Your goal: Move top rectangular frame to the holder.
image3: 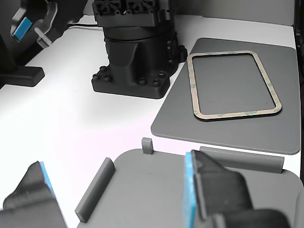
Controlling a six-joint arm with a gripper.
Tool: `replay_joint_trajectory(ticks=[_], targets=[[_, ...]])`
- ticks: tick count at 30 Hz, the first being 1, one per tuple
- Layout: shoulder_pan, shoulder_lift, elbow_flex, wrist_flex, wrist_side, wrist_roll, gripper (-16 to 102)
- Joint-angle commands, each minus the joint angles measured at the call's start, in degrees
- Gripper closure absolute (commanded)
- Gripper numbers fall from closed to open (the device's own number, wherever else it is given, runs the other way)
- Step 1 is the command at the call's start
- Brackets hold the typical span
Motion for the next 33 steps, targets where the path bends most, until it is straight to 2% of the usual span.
replay_joint_trajectory(ticks=[1,3,5,7,9,13,16,22,24,27,29,33], targets=[[1.7,-2.2,-4.9,0.4,-1.1,-3.3,-14],[4.4,-5.0,-8.5,2.8,-1.4,-4.8,-12],[8.3,-8.3,-12.6,6.0,-0.6,-6.7,-2],[13.2,-12.6,-17.2,9.6,0.4,-9.0,2],[19.6,-17.1,-21.6,13.2,2.9,-10.4,-3],[29.4,-25.0,-28.1,18.9,5.8,-10.7,-1],[34.3,-29.1,-30.6,20.7,6.3,-9.9,7],[44.3,-35.0,-32.3,21.8,9.3,-7.6,9],[46.8,-36.7,-32.8,23.0,9.6,-9.1,9],[49.5,-39.3,-32.8,24.5,9.3,-13.5,-4],[50.7,-41.6,-33.4,25.7,8.3,-15.8,-10],[52.0,-46.7,-35.3,26.6,5.4,-22.2,-14]])
